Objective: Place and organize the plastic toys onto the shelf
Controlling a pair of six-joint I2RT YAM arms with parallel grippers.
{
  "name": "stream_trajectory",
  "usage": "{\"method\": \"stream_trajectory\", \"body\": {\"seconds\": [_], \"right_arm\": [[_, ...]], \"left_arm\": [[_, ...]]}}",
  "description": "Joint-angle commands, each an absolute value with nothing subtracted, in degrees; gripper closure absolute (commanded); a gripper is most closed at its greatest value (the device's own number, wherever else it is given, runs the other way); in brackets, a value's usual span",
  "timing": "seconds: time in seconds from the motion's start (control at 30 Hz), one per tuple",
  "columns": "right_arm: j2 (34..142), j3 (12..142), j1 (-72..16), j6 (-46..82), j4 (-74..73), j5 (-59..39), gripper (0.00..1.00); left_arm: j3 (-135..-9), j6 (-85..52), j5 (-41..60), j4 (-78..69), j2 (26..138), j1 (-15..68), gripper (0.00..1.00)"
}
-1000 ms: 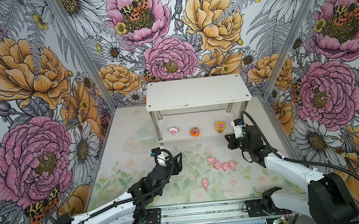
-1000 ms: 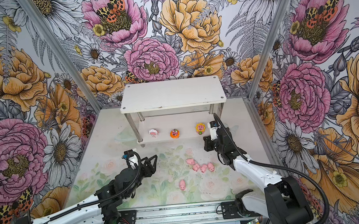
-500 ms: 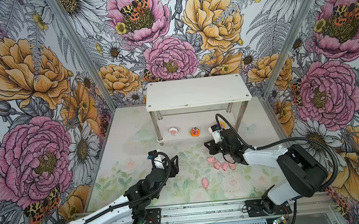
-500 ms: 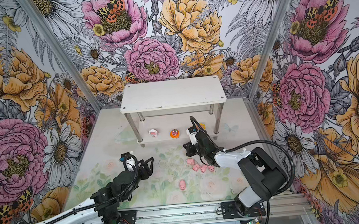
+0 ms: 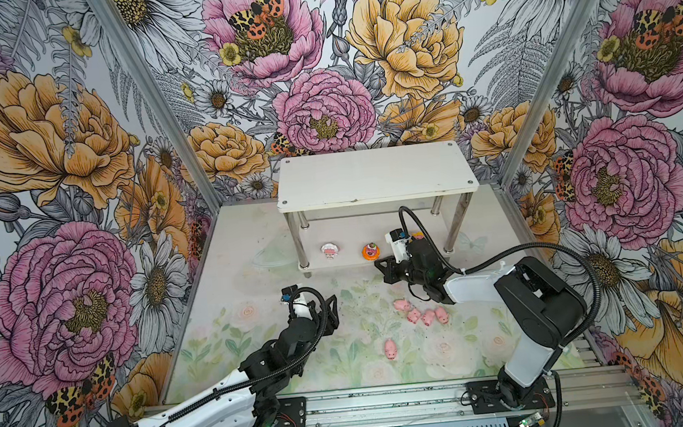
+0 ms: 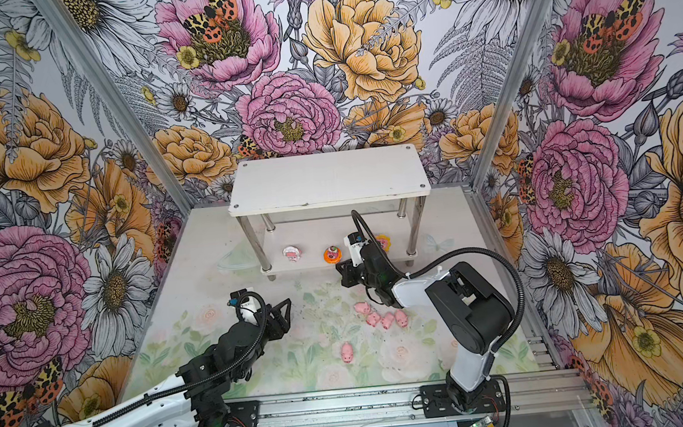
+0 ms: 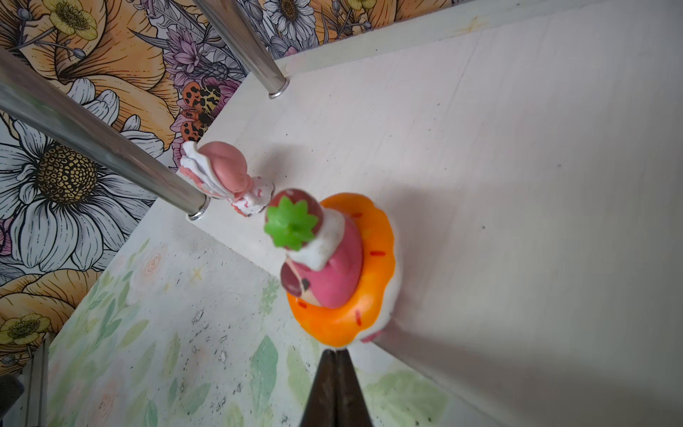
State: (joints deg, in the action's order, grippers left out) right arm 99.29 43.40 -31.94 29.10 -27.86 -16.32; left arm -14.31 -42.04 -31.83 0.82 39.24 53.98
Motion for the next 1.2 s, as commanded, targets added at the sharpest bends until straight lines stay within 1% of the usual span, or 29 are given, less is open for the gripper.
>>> {"method": "stream_trajectory", "body": {"seconds": [0.0,0.4,0.67,0.97,1.1,1.17], "right_arm": [[100.3,45.3,-31.9,29.4,-29.4,-15.5,1.0],[102.0,46.7,-31.1,29.1,-28.8,-15.4,1.0],[101.1,45.7,-31.1,29.2,-28.0,-15.8,1.0],[89.3,43.1,-31.7,26.9,-17.8,-12.0,1.0],[82.8,41.9,-31.8,26.6,-12.6,-10.3,0.95],[79.7,41.9,-31.7,26.5,-9.0,-8.9,0.92]], "left_arm": [[-13.6,-41.2,-30.5,-0.9,39.6,53.2,0.27],[-13.8,-41.0,-29.3,-2.1,41.2,52.2,0.27],[-13.9,-41.0,-28.9,-2.2,41.2,51.9,0.27],[-14.0,-40.8,-28.2,-3.4,42.8,51.9,0.27],[-15.9,-40.0,-26.1,-5.7,47.4,52.0,0.27],[-17.9,-38.7,-24.6,-7.4,51.1,52.0,0.23]]}}
